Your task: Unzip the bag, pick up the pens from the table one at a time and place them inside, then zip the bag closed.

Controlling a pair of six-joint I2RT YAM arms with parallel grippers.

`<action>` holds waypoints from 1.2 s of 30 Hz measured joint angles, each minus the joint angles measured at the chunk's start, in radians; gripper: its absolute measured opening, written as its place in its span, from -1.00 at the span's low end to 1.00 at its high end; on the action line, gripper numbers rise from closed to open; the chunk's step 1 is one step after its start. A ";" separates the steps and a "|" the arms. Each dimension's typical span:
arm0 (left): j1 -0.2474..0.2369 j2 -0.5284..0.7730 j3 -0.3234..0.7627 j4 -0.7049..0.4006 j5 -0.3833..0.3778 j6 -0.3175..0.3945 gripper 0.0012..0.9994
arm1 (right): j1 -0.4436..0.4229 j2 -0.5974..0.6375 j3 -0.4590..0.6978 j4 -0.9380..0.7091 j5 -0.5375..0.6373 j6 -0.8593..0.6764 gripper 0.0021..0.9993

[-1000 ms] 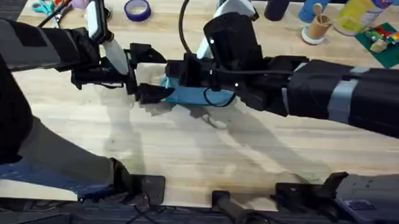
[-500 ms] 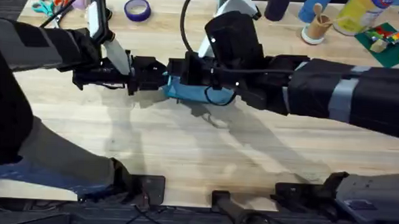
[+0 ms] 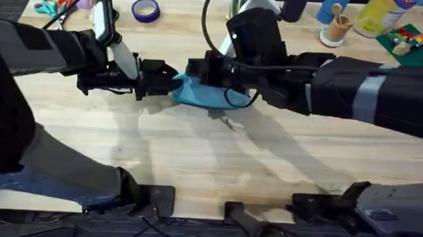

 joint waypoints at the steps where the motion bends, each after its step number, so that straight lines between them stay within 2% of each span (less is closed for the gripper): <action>1: 0.000 0.000 0.000 0.001 0.000 0.000 -0.91 | -0.004 0.000 0.000 0.000 -0.002 0.000 -0.94; 18: 0.000 0.000 0.000 0.001 -0.003 0.000 -0.91 | -0.077 -0.010 0.000 -0.017 -0.005 0.000 -0.94; 31: 0.000 0.000 0.000 0.001 -0.003 0.000 -0.91 | -0.201 -0.098 0.000 -0.043 0.015 -0.017 -0.94; 36: 0.000 0.000 0.000 0.001 -0.003 0.000 -0.91 | -0.205 -0.159 0.000 -0.054 0.020 -0.088 -0.94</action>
